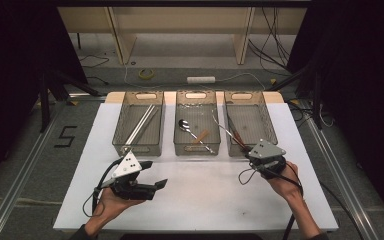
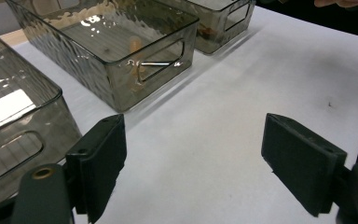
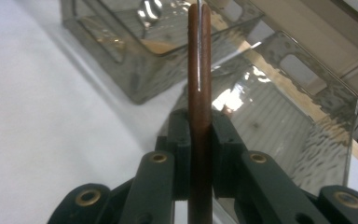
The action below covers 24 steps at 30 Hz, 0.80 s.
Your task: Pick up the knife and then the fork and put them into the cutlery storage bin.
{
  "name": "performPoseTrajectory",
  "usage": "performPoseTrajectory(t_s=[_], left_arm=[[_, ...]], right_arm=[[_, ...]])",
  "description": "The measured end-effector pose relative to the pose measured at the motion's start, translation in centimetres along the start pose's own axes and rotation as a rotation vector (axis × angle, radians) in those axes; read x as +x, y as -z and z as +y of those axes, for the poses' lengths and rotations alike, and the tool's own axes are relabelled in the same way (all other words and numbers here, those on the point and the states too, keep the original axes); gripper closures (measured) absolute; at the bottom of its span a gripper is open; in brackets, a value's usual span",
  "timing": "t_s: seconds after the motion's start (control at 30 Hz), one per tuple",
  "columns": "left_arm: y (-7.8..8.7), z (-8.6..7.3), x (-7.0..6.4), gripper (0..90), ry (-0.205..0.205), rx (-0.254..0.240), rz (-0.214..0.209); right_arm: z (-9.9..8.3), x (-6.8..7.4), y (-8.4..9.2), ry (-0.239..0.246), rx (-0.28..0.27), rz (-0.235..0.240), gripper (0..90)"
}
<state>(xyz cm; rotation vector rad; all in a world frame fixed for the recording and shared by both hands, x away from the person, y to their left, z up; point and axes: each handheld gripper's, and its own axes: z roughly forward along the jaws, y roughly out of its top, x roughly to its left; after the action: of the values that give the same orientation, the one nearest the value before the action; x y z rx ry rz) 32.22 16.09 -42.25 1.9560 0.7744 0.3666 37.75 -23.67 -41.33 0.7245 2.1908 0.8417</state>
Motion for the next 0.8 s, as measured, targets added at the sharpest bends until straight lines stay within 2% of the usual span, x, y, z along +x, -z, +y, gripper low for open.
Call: performPoseTrajectory(t_s=[0.33, 0.4, 0.63, 0.8], left_arm=[[0.3, -0.5, 0.4, 20.1, 0.017, -0.017, 0.029], [0.3, -0.5, 0.4, 20.1, 0.02, -0.019, 0.028], [0.1, -0.6, 0.3, 19.8, 0.012, -0.01, 0.032], [0.2, -0.6, 0.3, 19.8, 0.009, -0.016, 0.037]], right_arm=[[0.5, -2.5, -1.5, -0.098, 0.026, -0.026, 81.2], [0.7, -3.0, -1.9, -0.137, 0.027, -0.025, 81.1], [1.5, -4.9, -3.3, -0.226, 0.07, -0.044, 81.1], [2.0, -5.9, -4.2, -0.269, 0.103, -0.044, 81.1]])
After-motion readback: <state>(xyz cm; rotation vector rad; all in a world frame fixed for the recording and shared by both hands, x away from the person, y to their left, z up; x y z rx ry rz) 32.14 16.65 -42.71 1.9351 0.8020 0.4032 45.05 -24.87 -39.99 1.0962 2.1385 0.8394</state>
